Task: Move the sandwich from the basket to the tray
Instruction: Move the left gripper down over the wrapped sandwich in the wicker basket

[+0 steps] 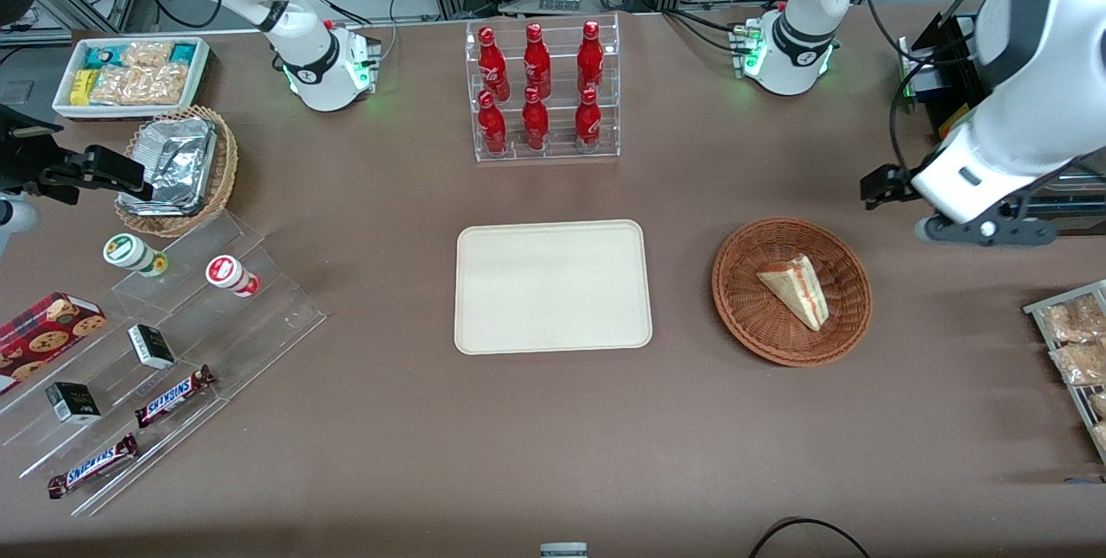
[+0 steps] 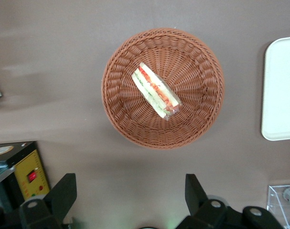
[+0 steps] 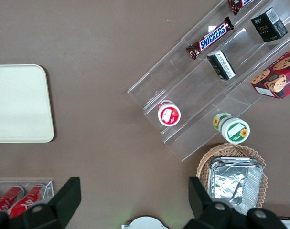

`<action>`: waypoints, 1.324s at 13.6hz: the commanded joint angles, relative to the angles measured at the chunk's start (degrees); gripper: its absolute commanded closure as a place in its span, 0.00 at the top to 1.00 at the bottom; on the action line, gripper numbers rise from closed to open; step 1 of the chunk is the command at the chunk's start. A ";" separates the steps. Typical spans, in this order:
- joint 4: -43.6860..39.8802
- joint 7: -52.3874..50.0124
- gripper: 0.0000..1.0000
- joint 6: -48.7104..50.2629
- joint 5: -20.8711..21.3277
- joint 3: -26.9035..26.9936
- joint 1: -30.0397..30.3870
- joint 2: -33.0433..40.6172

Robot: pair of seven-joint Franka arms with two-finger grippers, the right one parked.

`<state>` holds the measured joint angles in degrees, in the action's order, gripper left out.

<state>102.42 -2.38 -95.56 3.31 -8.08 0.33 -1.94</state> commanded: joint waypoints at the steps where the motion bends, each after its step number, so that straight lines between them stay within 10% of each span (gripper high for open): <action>1: 9.08 -0.34 1.00 -9.43 -0.24 0.09 -0.06 0.97; 18: 20.89 -52.81 1.00 -38.83 0.12 0.09 -2.70 -10.37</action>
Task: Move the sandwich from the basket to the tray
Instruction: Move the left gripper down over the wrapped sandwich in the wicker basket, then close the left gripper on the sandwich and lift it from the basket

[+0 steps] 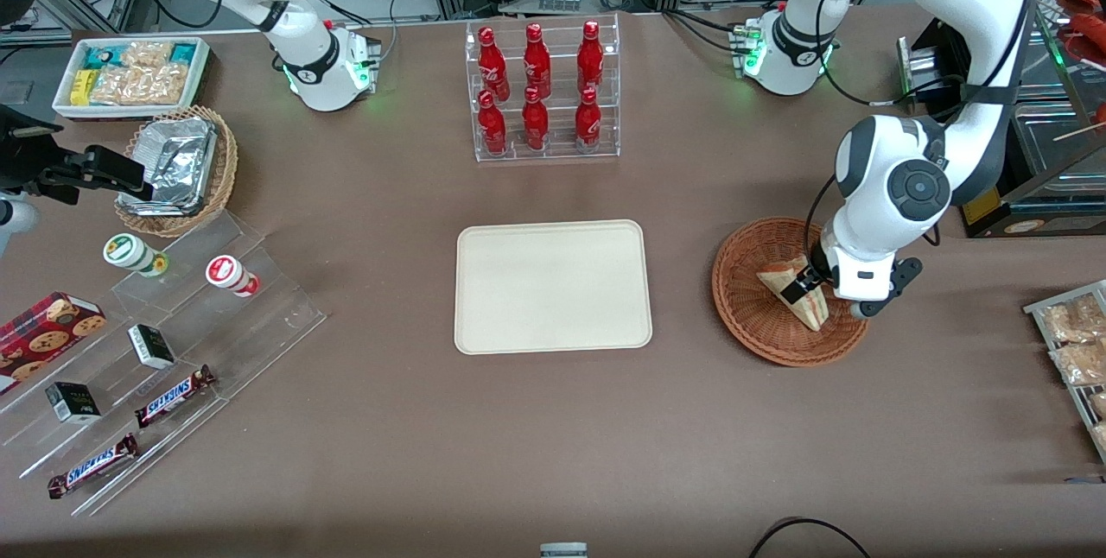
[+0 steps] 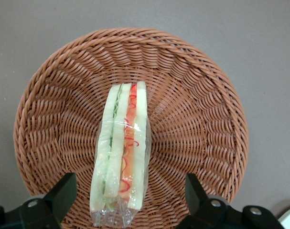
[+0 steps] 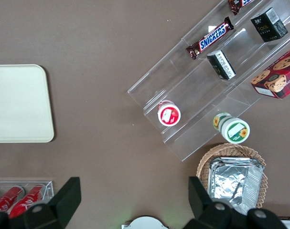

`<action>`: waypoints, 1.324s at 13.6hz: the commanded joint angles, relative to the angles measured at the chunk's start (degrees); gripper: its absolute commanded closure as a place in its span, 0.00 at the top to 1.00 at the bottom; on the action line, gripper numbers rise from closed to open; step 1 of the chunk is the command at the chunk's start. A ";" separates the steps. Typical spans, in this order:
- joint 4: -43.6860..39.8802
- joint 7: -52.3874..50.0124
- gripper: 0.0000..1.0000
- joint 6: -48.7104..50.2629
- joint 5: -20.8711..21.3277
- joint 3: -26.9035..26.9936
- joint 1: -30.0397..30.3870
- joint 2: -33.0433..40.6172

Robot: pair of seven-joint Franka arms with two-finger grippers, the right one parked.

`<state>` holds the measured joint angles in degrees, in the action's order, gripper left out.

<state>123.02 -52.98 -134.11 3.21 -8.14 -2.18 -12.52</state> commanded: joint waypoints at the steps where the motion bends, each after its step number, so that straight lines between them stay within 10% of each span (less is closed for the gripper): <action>1: 0.81 -2.22 1.00 -0.28 0.22 0.14 -0.20 0.21; 18: 5.74 -6.52 1.00 -5.11 0.13 0.14 -0.11 0.22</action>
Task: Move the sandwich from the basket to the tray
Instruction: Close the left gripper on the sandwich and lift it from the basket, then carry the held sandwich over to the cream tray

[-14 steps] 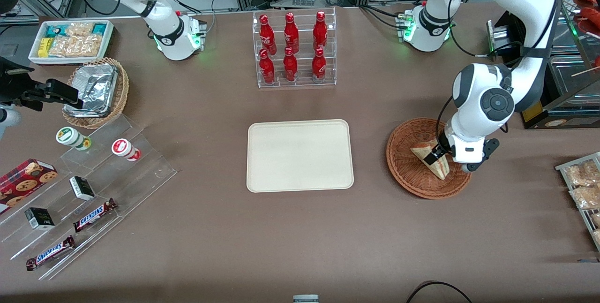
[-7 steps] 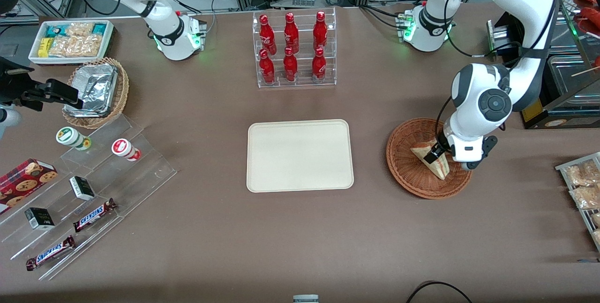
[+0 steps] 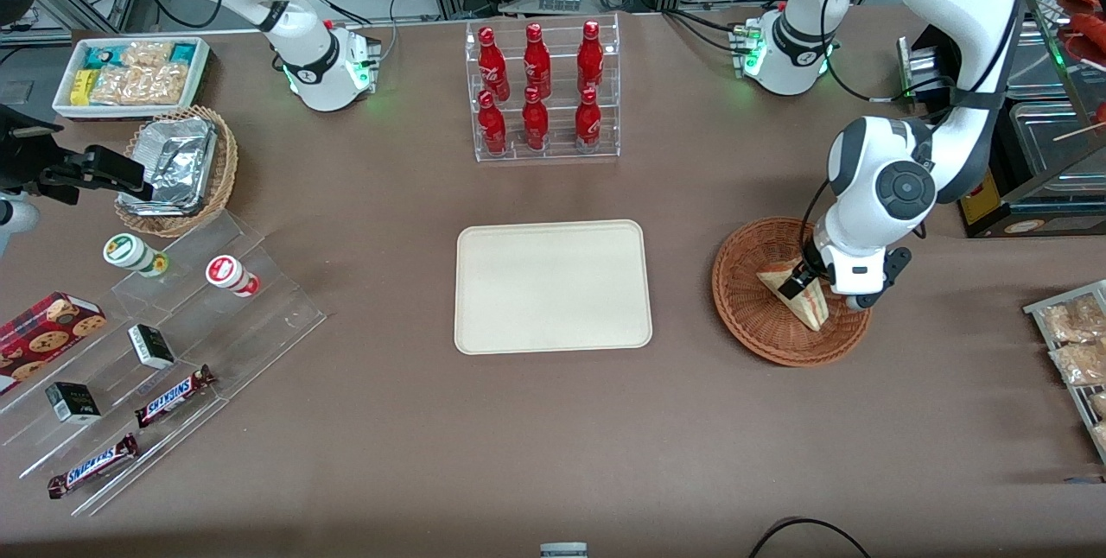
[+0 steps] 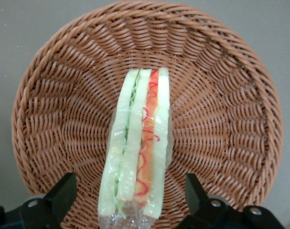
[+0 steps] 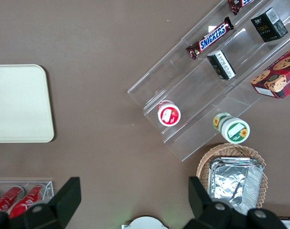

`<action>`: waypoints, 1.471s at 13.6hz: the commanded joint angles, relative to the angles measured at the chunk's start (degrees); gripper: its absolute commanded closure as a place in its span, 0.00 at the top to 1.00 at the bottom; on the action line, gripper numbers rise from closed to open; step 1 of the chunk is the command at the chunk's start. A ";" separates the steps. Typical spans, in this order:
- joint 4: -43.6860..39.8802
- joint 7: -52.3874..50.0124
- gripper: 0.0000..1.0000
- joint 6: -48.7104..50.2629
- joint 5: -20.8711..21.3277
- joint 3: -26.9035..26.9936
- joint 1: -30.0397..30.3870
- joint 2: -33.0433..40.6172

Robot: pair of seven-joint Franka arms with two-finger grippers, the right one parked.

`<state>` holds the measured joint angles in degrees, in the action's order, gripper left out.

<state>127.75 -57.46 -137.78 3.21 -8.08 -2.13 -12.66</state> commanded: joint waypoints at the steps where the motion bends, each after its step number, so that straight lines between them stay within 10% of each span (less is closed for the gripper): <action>1: 1.01 -2.39 1.00 -1.44 0.13 0.08 -0.15 -0.17; 3: 0.92 -2.57 0.94 -1.79 0.13 0.08 -0.15 -1.31; 6: 0.66 -4.15 0.11 -2.58 0.13 0.08 -0.15 -2.46; 7: 0.49 -4.06 0.00 -2.49 0.13 0.08 -0.15 -2.37; 20: -24.19 13.14 0.00 23.24 -0.13 -4.47 -3.23 -5.17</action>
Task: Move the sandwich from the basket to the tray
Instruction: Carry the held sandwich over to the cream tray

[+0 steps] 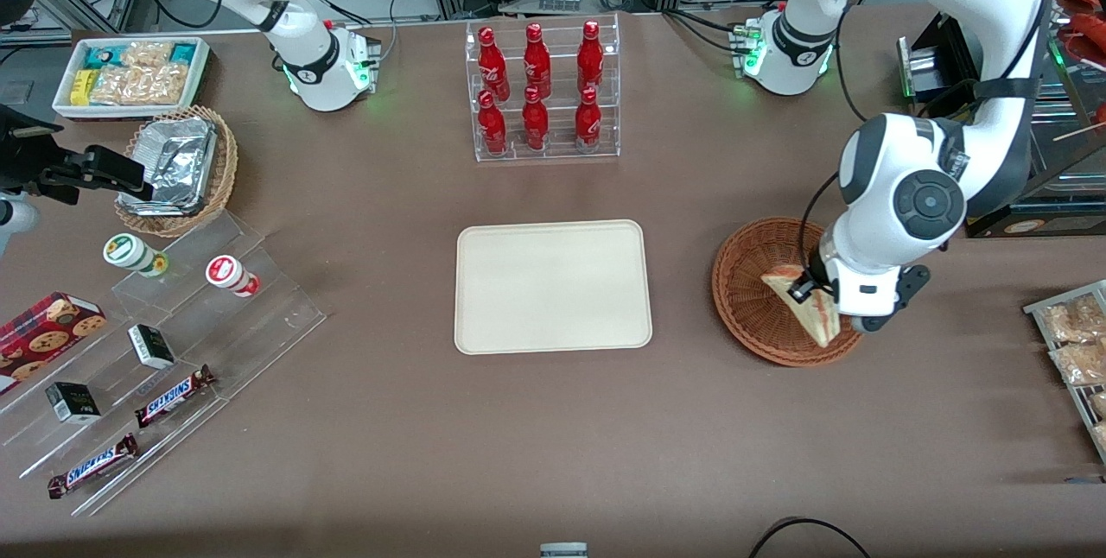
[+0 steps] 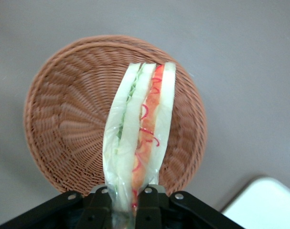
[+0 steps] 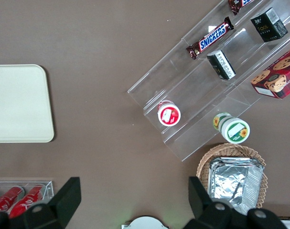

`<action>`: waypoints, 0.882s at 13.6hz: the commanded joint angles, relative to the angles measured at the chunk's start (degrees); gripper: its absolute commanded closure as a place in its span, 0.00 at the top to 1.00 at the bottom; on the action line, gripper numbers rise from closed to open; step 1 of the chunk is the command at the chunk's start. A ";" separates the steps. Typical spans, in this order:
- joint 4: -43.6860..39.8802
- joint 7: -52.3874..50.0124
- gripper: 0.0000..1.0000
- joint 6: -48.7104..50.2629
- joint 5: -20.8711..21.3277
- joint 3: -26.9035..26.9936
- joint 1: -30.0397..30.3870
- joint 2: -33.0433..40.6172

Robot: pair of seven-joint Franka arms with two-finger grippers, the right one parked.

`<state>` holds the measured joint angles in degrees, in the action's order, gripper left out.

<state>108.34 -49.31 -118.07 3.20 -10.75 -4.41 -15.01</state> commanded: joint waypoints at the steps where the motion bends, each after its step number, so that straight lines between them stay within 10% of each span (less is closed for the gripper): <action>1: -7.50 5.27 0.00 5.38 -0.13 -3.04 -1.48 -4.57; 12: -23.77 -1.04 0.00 6.01 0.75 -4.63 -22.03 -20.13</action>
<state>90.73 -47.82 -113.95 3.36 -15.88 -23.56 -31.44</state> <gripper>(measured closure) 0.841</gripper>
